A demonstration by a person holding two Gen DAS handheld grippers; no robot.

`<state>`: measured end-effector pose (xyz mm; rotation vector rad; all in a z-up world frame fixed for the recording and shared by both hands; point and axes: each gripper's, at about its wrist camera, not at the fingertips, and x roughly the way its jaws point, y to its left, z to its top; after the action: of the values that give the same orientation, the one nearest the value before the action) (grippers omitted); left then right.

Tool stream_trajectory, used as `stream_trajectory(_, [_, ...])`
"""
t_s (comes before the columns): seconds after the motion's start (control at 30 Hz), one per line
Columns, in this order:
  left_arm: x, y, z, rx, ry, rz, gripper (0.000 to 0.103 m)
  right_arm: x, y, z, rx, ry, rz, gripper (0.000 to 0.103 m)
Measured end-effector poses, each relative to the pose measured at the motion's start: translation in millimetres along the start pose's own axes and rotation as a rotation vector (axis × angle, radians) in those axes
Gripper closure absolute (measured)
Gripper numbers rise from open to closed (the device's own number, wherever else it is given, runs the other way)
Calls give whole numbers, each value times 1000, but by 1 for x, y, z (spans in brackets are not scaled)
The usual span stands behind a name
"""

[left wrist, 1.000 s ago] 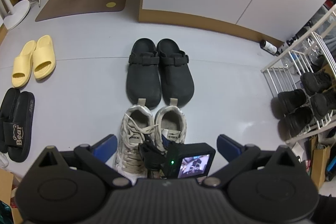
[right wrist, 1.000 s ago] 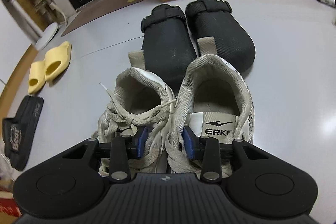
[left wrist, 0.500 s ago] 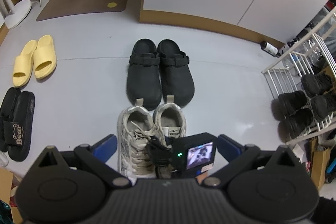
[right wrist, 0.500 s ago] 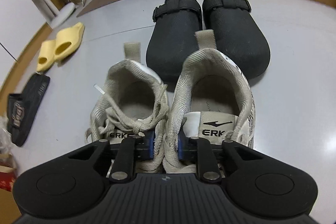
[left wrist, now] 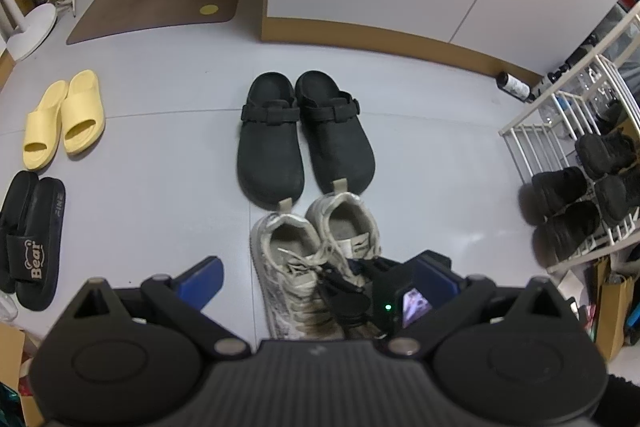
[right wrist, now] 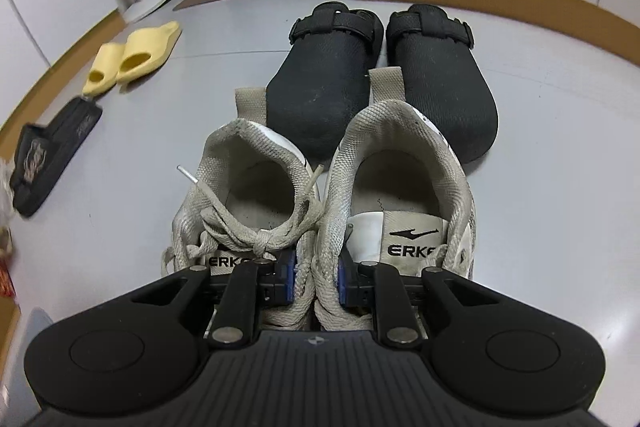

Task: Organize scattered shoes
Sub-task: 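Lift and carry the white sneakers with the right tool to the rack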

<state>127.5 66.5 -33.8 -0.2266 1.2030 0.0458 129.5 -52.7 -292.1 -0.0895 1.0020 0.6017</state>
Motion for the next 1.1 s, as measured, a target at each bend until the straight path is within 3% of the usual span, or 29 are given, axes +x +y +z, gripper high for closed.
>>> stream_trajectory(0.37, [0, 0, 1, 3, 0, -4, 1, 4, 24, -6, -134, -17, -95, 73])
stream_trajectory(0.53, [-5, -2, 3, 2, -15, -4, 1, 10, 26, -2, -185, 13, -88, 74])
stream_trajectory(0.67, [-14, -1, 7, 6, -48, -4, 1, 9, 20, -1, -229, 16, -67, 82])
stream_trajectory(0.83, [-37, -2, 14, -33, -130, -29, 1, 6, 20, -2, -264, 41, -80, 82])
stream_trajectory(1.0, [-58, -16, 16, 10, -223, -22, 1, 10, 24, 6, -312, 106, -100, 82])
stream_trajectory(1.1, [-59, -18, 15, 8, -215, -32, 1, 8, 26, 3, -304, 105, -119, 82])
